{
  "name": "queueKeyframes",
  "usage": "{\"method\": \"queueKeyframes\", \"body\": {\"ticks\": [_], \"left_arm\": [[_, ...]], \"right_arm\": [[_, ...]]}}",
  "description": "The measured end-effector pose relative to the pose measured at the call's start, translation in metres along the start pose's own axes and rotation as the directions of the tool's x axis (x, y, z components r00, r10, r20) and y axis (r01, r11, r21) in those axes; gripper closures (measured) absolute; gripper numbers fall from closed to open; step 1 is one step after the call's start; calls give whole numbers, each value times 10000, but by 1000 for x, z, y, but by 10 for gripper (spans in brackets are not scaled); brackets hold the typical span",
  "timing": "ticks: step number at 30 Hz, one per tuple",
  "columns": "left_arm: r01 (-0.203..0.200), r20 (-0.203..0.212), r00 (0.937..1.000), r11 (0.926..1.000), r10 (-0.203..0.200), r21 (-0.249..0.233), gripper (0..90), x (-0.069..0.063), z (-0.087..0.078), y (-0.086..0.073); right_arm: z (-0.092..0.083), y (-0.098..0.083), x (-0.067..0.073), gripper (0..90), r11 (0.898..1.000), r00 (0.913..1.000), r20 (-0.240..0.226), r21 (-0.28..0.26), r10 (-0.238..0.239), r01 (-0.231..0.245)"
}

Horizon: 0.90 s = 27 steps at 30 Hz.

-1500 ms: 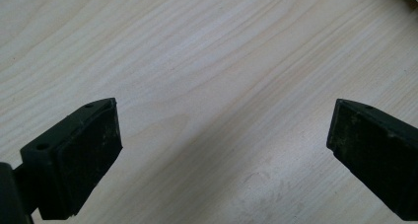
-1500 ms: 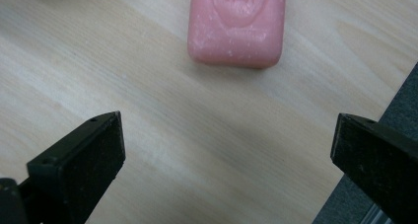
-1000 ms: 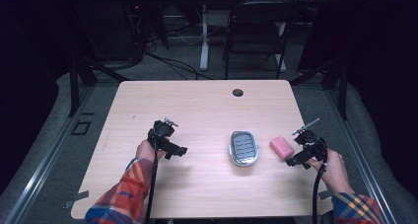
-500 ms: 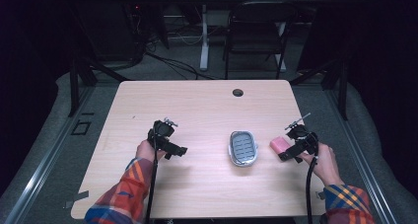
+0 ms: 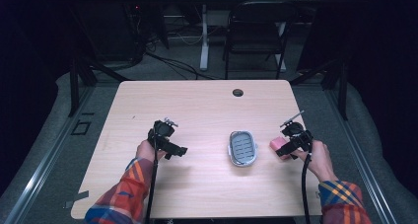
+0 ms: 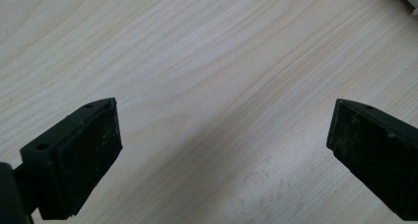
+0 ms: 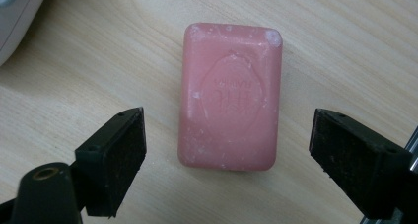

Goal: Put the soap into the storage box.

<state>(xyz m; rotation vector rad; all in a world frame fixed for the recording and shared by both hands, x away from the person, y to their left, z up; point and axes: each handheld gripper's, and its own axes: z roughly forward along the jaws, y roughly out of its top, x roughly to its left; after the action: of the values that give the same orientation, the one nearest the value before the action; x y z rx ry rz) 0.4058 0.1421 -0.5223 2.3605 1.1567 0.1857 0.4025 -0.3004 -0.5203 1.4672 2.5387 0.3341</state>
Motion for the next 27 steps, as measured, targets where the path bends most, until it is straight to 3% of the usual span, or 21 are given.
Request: {"method": "queueKeyframes", "body": {"ticks": [1, 2, 7, 9, 10, 13, 14, 15, 18, 19, 20, 27], "left_arm": [[-2, -2, 10000, 10000, 2, 11, 2, 0, 0, 0], [-13, -3, 10000, 10000, 13, 5, 2, 0, 0, 0], [-5, -3, 10000, 10000, 5, 16, 2, 0, 0, 0], [-33, -21, 10000, 10000, 33, 30, 2, 0, 0, 0], [-9, -26, 10000, 10000, 9, 24, 2, 0, 0, 0], [-40, -43, 10000, 10000, 40, 15, 2, 0, 0, 0], [-46, -46, 10000, 10000, 46, 36, 2, 1, -1, 0], [-28, -42, 10000, 10000, 28, 20, 2, 1, 0, 0], [-40, -44, 10000, 10000, 40, 27, 2, 0, 0, 0], [-27, -36, 10000, 10000, 27, 24, 2, 0, 0, 0], [-17, -34, 10000, 10000, 17, 38, 2, 0, 0, 0], [-53, -68, 10000, 10000, 53, 25, 2, 0, 0, 0]], "right_arm": [[3, 0, 1, 150, 9995, 9996, -82, -193, 258, -259], [3, 2, 0, 152, 9999, 10000, 1, 138, 41, -41], [8, 5, -1, 201, 9994, 9997, 176, 295, 152, -157], [10, 5, 0, 237, 9994, 9993, 187, 84, 320, -322], [13, 7, 0, 268, 9993, 9997, 127, 315, 216, -220], [16, 10, 0, 262, 9981, 9997, 163, 575, 198, -207], [18, 10, 1, 266, 9986, 9990, 266, 363, 364, -373], [17, 12, 0, 274, 9975, 9994, 270, 666, 227, -244], [21, 11, 0, 286, 9975, 9985, 280, 502, 478, -491], [18, 13, -2, 303, 9951, 9995, 271, 975, 147, -173], [22, 11, 0, 324, 9970, 9985, 181, 577, 515, -524], [26, 12, 2, 367, 9958, 9988, 291, 817, 395, -418]]}}
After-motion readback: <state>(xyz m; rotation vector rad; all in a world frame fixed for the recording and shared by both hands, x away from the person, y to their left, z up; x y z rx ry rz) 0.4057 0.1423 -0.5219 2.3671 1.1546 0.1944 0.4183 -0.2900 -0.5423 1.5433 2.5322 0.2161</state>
